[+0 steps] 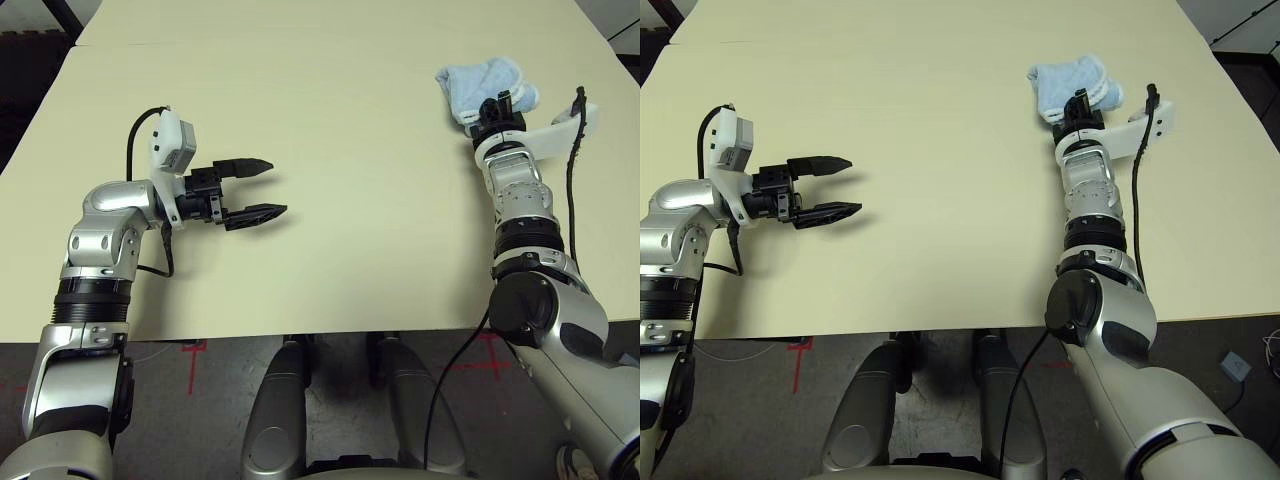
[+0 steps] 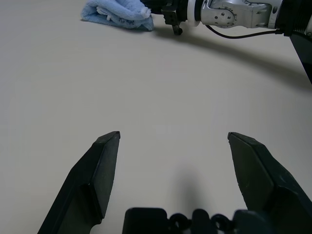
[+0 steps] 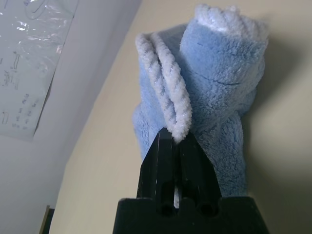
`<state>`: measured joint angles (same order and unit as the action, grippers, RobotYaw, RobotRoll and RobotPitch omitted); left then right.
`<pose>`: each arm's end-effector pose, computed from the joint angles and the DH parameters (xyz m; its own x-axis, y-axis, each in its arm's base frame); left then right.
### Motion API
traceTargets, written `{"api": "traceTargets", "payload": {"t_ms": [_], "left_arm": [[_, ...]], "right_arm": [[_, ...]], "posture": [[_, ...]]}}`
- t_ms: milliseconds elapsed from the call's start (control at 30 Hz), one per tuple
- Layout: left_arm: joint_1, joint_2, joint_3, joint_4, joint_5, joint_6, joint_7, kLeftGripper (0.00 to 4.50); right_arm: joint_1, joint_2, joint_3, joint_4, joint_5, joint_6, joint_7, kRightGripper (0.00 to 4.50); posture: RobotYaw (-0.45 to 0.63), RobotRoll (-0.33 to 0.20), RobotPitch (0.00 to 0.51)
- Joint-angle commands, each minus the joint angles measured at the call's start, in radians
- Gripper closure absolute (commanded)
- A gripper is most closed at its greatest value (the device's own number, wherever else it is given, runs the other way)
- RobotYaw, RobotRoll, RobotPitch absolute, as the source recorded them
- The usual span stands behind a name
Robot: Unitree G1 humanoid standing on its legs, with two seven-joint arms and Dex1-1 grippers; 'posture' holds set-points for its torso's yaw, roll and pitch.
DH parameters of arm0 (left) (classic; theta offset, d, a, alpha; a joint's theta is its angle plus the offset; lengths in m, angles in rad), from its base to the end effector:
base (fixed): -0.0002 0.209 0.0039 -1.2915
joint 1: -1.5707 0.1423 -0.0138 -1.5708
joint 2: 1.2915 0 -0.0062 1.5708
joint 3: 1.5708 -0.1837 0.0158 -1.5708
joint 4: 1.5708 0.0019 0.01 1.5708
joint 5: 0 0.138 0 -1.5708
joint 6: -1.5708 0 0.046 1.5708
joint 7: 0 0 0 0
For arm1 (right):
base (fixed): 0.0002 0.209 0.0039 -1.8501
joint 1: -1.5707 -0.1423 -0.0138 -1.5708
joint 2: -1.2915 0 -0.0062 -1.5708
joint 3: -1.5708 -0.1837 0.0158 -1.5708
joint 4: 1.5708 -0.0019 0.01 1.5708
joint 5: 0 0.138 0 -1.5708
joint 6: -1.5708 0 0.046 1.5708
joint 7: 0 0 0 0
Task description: Fold the towel and set it aside.
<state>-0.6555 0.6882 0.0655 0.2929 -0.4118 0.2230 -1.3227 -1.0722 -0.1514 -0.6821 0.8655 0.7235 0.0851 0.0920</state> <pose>0.2978 0.2701 0.2047 0.3781 -0.9184 -0.1168 0.9053 0.3405 0.2538 0.3614 -0.1997 0.1793 0.9697 -0.1646 0.1808 -0.0798 0.4860 0.8703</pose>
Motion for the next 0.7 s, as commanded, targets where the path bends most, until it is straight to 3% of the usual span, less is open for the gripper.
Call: {"api": "traceTargets", "payload": {"t_ms": [33,400,700], "left_arm": [[-0.004,0.002,-0.010,0.006,0.008,-0.007,-0.006,0.00],[-0.010,-0.001,-0.021,0.019,0.016,-0.024,-0.013,0.00],[-0.019,0.007,-0.025,0.022,0.017,-0.024,-0.025,0.00]], "right_arm": [[0.029,-0.020,-0.008,-0.013,0.003,-0.017,-0.020,4.48],[0.154,0.014,-0.007,-0.245,0.063,0.044,-0.114,4.48],[0.137,0.045,0.004,-0.212,0.073,0.042,-0.125,4.48]], "posture": [[0.11,0.000,0.273],[0.09,0.000,0.266],[0.11,0.000,0.259]]}}
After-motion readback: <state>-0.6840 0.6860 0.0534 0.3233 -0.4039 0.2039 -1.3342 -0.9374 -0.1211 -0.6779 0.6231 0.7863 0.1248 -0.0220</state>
